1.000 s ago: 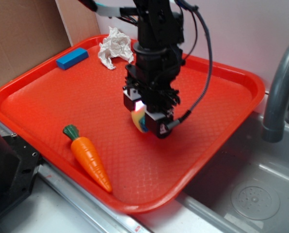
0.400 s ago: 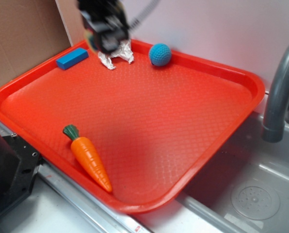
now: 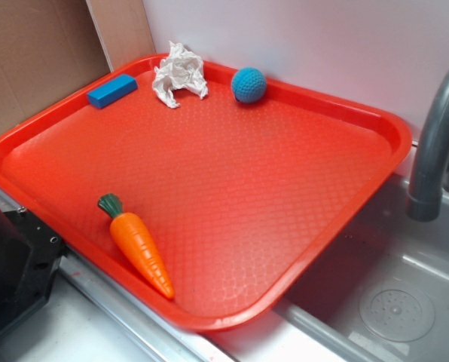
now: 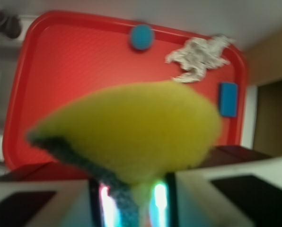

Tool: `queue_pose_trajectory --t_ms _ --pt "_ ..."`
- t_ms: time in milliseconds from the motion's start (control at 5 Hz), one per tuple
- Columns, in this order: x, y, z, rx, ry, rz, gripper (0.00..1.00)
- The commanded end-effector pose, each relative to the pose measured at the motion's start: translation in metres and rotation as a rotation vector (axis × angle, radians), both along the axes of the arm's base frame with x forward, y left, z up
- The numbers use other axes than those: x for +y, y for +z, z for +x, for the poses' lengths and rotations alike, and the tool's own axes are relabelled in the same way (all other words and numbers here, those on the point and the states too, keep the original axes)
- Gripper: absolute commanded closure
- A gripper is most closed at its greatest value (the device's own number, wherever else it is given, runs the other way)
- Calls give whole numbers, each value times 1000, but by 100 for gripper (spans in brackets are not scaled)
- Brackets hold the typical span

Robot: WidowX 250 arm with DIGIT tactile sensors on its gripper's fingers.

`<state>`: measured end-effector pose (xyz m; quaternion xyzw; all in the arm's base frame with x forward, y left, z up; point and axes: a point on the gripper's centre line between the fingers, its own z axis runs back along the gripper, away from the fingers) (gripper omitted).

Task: Grab the green sponge.

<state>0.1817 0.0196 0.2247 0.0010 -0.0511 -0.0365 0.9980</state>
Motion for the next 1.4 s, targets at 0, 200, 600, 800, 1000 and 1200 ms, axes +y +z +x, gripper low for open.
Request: queue_pose_trajectory --t_ms 0,200,600,800,1000,1200 --pt "42 -13 6 17 94 11 100" --pt "37 -18 14 31 71 9 100" --pt "8 -24 19 54 19 23 100" --pt "-4 -29 17 60 13 30 100" --pt "-7 -34 17 74 21 24 100" --pt "-4 -43 18 102 26 13 100"
